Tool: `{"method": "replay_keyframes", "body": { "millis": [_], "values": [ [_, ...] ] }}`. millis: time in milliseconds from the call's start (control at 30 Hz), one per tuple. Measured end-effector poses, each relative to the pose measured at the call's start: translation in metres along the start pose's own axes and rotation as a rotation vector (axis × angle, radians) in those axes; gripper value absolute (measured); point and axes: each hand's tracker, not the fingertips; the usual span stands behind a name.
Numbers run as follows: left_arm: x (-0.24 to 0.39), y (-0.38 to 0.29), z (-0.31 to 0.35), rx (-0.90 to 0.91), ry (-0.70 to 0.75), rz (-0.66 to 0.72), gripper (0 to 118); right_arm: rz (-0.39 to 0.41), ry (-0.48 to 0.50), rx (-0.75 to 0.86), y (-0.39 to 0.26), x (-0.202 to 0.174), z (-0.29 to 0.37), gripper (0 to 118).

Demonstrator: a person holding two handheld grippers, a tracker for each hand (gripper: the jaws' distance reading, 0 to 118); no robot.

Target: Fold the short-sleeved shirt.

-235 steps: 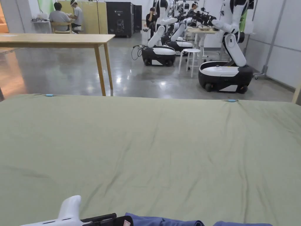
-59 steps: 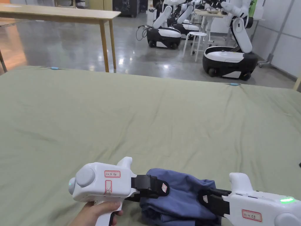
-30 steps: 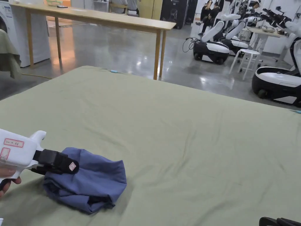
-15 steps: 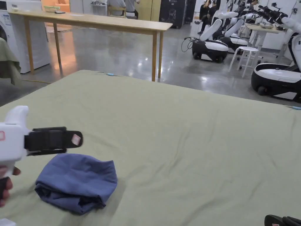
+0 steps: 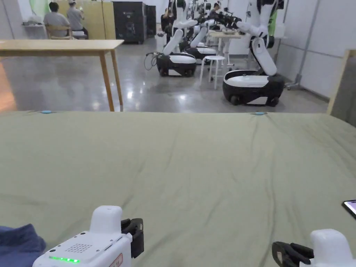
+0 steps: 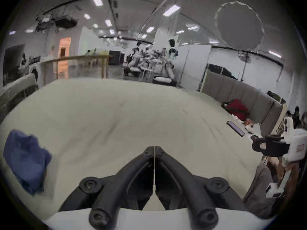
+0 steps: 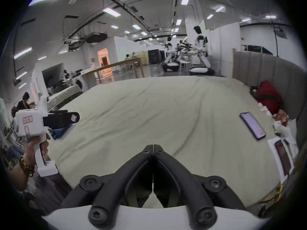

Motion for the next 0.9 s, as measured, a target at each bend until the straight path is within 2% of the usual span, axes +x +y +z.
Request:
{"method": "replay_keyframes", "body": {
  "millis": [100, 200, 333, 400, 500, 567, 667, 733, 800, 900],
  "values": [
    [0.03, 0.041, 0.003, 0.117, 0.017, -0.106, 0, 0.056, -0.04, 0.091, 0.035, 0.005, 0.004, 0],
    [0.042, 0.103, 0.001, 0.19, 0.007, -0.035, 0, 0.095, -0.089, 0.238, 0.092, 0.0, -0.003, 0],
    [0.046, 0.182, -0.019, 0.348, 0.111, -0.13, 0, 0.153, -0.099, 0.374, 0.176, -0.003, -0.035, 0],
    [0.044, 0.209, -0.031, 0.413, 0.156, -0.149, 0, 0.152, -0.12, 0.423, 0.209, -0.004, -0.056, 0],
    [0.036, 0.238, -0.056, 0.442, 0.203, -0.148, 0, 0.098, -0.109, 0.448, 0.249, 0.0, -0.094, 0],
    [0.027, 0.248, -0.072, 0.44, 0.2, -0.155, 0, 0.08, -0.15, 0.454, 0.267, 0.0, -0.115, 0],
    [0.018, 0.256, -0.093, 0.43, 0.254, -0.196, 0, 0.064, -0.193, 0.508, 0.279, 0.001, -0.138, 0],
    [0.013, 0.259, -0.101, 0.409, 0.289, -0.172, 0, 0.074, -0.262, 0.489, 0.285, 0.0, -0.147, 0],
    [0.007, 0.262, -0.105, 0.403, 0.273, -0.15, 0, 0.073, -0.233, 0.492, 0.286, 0.004, -0.148, 0],
    [0.013, 0.26, -0.1, 0.416, 0.282, -0.15, 0, 0.046, -0.253, 0.511, 0.286, 0.007, -0.148, 0]
  ]
}}
